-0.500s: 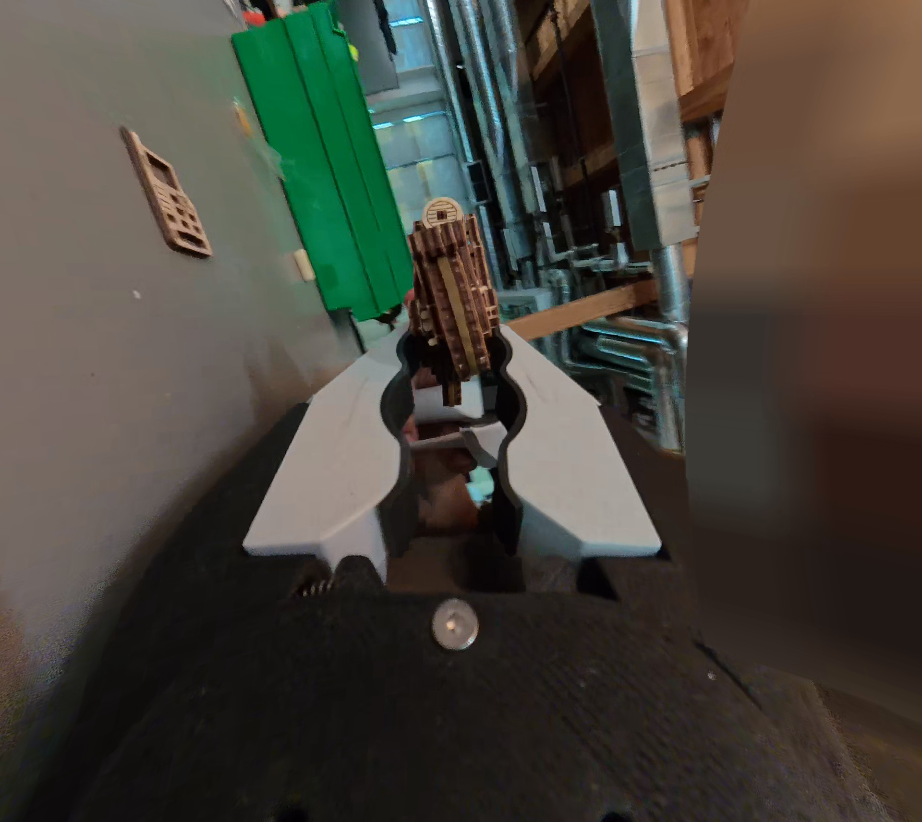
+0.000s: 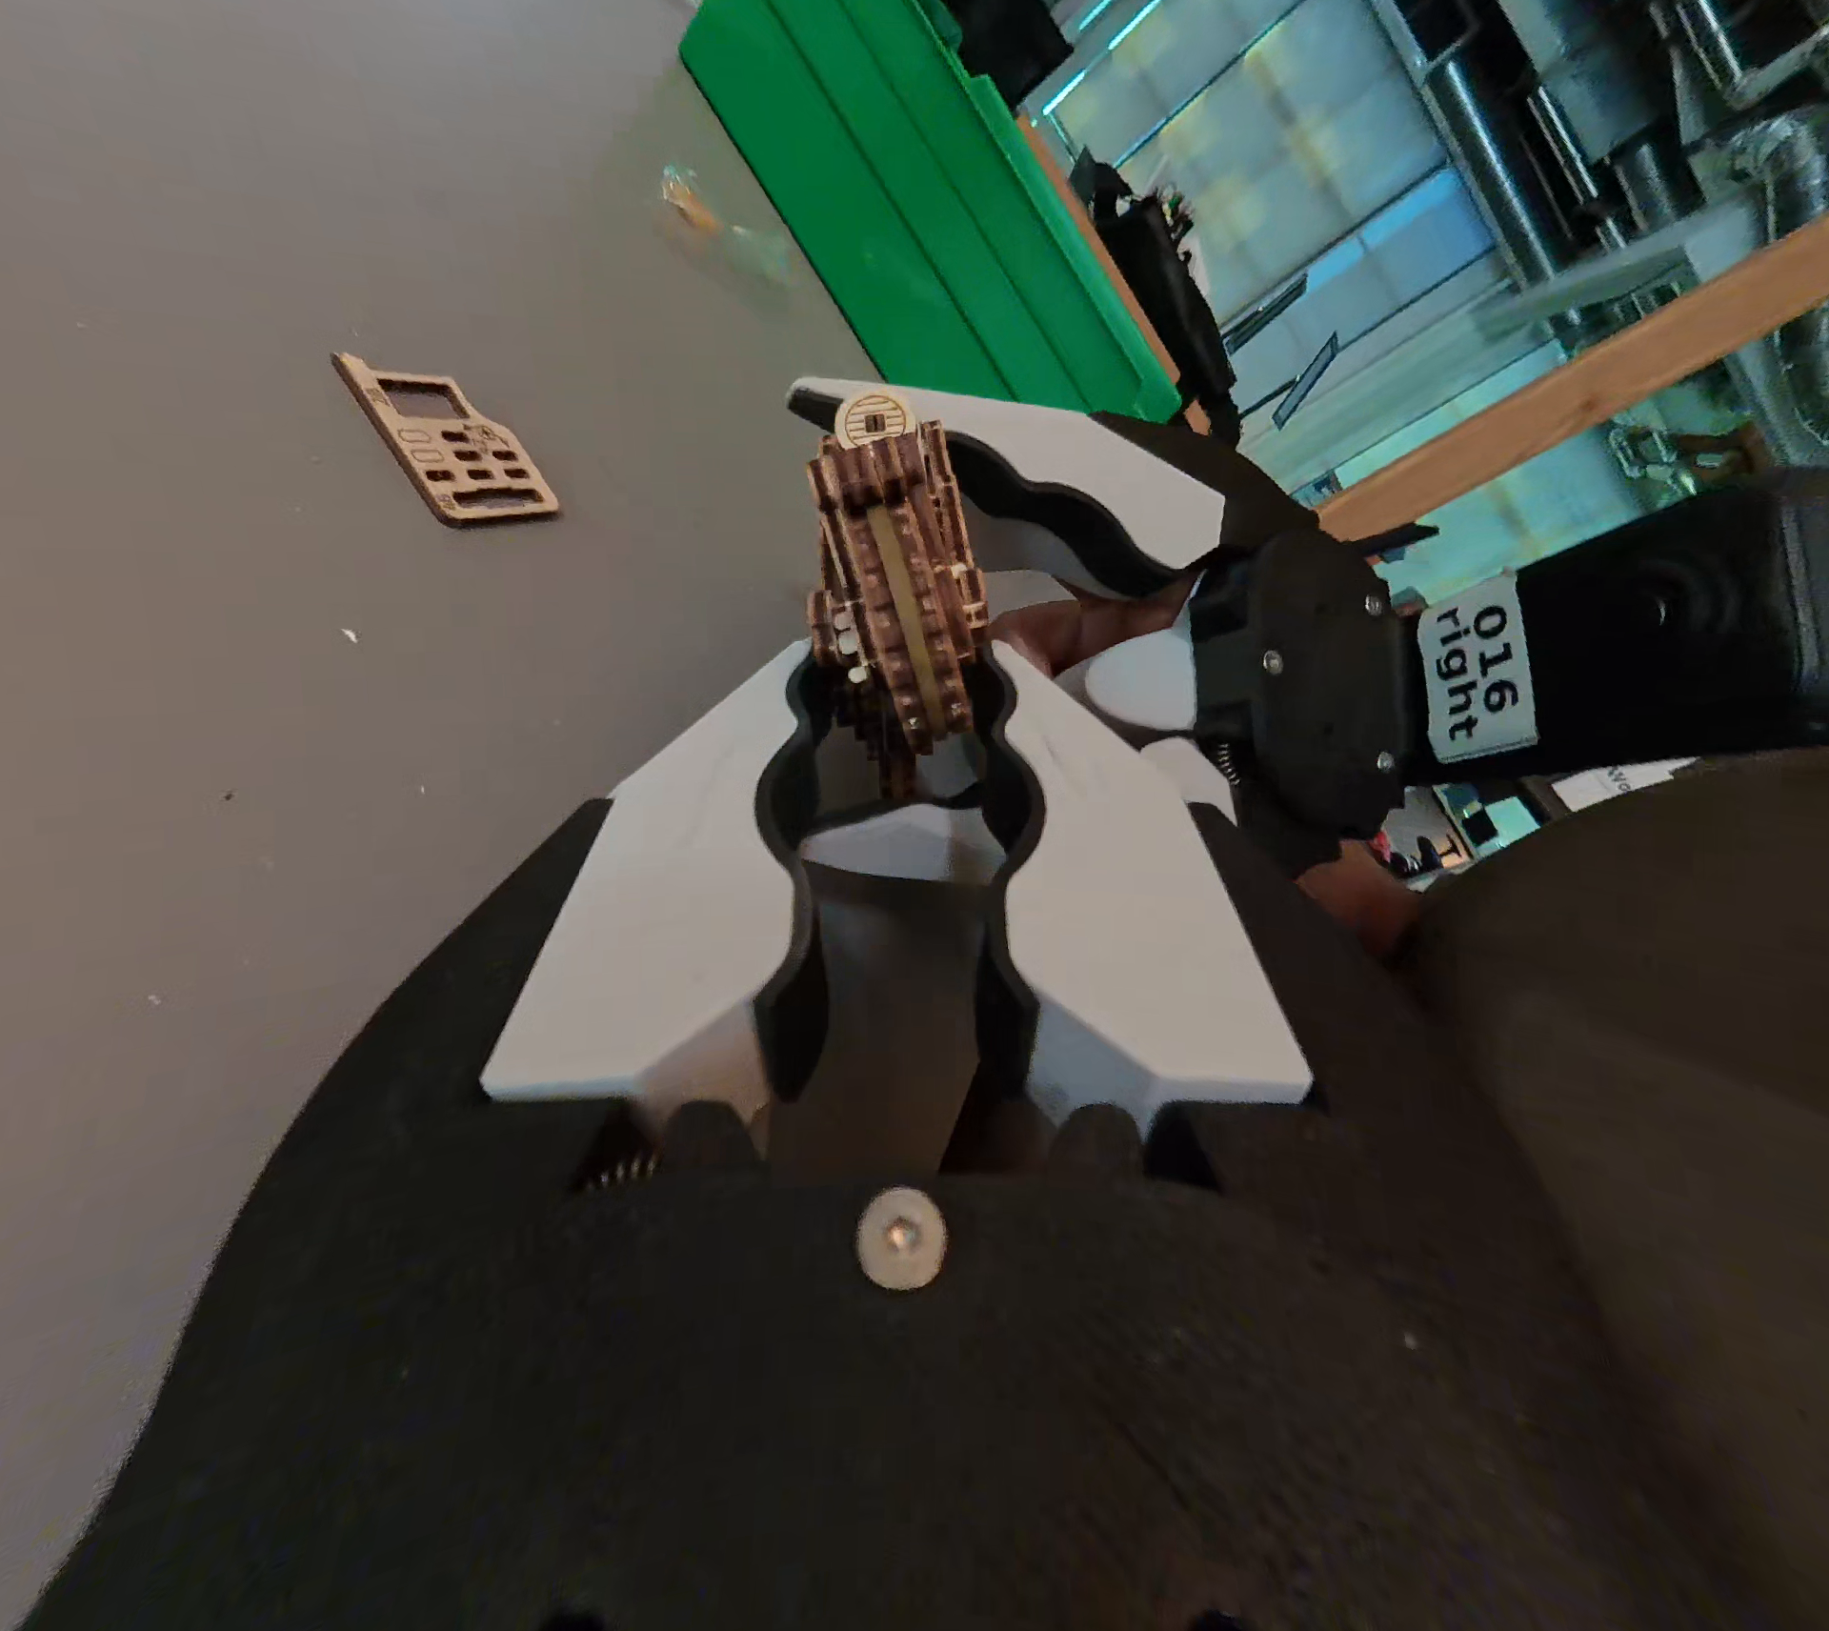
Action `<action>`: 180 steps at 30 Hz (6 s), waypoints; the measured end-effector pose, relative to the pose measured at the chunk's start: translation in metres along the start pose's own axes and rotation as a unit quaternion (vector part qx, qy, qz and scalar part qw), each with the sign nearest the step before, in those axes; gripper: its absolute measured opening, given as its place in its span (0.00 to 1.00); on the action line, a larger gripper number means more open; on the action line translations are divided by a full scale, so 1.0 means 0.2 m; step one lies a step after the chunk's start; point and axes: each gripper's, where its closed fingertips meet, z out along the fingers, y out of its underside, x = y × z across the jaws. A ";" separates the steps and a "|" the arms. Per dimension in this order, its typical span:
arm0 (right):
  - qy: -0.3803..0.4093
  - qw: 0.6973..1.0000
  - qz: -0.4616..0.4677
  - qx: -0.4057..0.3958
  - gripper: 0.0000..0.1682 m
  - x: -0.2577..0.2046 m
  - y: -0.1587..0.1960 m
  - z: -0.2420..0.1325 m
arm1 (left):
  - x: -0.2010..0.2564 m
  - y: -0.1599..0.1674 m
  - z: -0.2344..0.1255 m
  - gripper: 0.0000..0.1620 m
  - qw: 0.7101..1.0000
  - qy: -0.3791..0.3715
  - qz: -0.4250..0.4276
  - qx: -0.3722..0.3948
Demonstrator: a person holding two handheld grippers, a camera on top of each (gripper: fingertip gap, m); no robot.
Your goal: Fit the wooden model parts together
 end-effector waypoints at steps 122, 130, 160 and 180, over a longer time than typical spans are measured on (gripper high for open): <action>-0.331 0.851 0.371 0.166 0.16 -0.06 -0.22 -0.24 | 0.17 -0.14 -0.20 0.16 0.977 0.211 0.041 -0.001; -0.180 0.926 0.281 0.176 0.16 0.09 -0.19 -0.22 | 0.04 -0.21 -0.19 0.26 0.987 0.156 -0.031 0.032; 0.031 0.992 -0.068 0.104 0.16 0.03 -0.16 -0.14 | 0.00 -0.21 -0.13 0.25 0.973 0.141 -0.162 0.086; -0.245 0.887 0.347 0.182 0.42 -0.01 -0.26 -0.21 | 0.20 -0.16 -0.21 0.25 0.971 0.179 0.148 0.053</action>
